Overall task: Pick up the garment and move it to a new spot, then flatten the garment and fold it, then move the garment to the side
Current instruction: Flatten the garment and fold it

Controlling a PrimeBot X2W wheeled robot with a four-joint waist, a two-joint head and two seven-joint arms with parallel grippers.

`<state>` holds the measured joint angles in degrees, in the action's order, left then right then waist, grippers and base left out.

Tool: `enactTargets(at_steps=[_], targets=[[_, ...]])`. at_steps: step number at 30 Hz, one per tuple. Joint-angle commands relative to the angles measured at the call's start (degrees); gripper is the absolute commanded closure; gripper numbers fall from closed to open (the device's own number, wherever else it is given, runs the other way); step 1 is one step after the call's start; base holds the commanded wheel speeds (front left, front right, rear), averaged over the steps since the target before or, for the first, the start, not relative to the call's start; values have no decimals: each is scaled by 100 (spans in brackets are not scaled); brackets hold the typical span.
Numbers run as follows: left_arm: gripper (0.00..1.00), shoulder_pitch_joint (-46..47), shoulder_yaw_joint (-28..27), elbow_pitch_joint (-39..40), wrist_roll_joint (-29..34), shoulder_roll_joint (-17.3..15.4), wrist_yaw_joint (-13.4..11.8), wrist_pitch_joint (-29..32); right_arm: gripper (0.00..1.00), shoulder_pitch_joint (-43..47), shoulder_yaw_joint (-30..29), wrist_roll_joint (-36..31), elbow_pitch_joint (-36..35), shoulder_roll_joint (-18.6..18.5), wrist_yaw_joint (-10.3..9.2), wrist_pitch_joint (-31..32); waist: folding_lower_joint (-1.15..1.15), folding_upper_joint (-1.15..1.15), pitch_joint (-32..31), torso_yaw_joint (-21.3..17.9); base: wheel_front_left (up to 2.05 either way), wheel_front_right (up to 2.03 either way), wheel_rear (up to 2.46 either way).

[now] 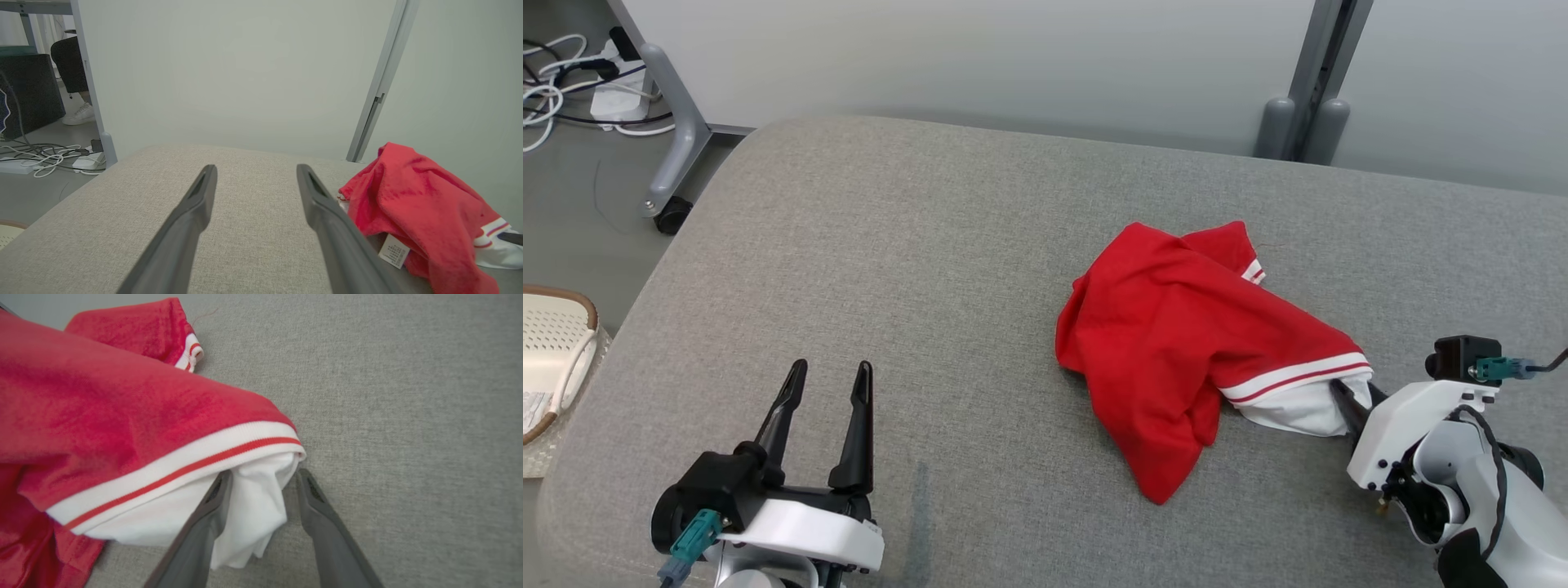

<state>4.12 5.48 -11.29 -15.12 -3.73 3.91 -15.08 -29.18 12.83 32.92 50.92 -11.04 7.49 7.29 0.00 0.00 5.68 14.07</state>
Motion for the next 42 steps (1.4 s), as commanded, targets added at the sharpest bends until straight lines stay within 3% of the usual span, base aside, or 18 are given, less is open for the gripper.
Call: enactTargets(at_steps=[1, 2, 10, 16, 22, 25, 26, 27, 28, 42], targets=[[0, 124, -44, -16, 72, 0, 36, -10, 93, -72, 21, 60, 97, -17, 1, -20, 0, 0, 4, 15, 0, 0, 0], [0, 127, -59, -29, 64, 4, 46, -9, 100, -101, 45, 87, 132, -14, 1, -33, 0, 0, 2, 16, 0, 0, 0], [0, 52, -147, -74, 146, 42, 105, -9, 100, -333, 200, 307, -72, -84, 1, -631, 0, 0, -107, -189, 0, 0, 0], [0, -13, -167, -79, 198, 56, 153, -9, 100, -420, 197, 374, -357, -368, 1, -876, 0, 0, -173, -503, 0, 0, 0], [0, -60, -202, -81, 259, 63, 193, -9, 100, -295, -168, -24, -304, -635, 1, -950, 0, 0, -228, -971, 0, 0, 0], [0, -66, -206, -77, 284, 64, 201, -10, 100, -267, -276, -173, -242, -583, 1, -907, 0, 0, -238, -1113, 0, 0, 0], [0, -63, -202, -68, 298, 65, 208, -10, 87, -253, -330, -253, -226, -541, 1, -883, 0, 0, -232, -1184, 0, 0, 0], [0, -54, -203, -67, 309, 64, 207, -10, 4, -233, -376, -328, -211, -522, 1, -872, 0, 0, -228, -1253, 0, 0, 0], [0, -42, -196, -67, 311, 66, 207, -10, 0, -216, -426, -367, -225, -478, 1, -883, 0, 0, -228, -1318, 0, 0, 0], [0, 59, -269, 36, 354, 71, 177, -9, 0, 442, -807, -807, -1768, -39, 1, -1943, 0, 0, -151, -2009, 0, 0, 0]])
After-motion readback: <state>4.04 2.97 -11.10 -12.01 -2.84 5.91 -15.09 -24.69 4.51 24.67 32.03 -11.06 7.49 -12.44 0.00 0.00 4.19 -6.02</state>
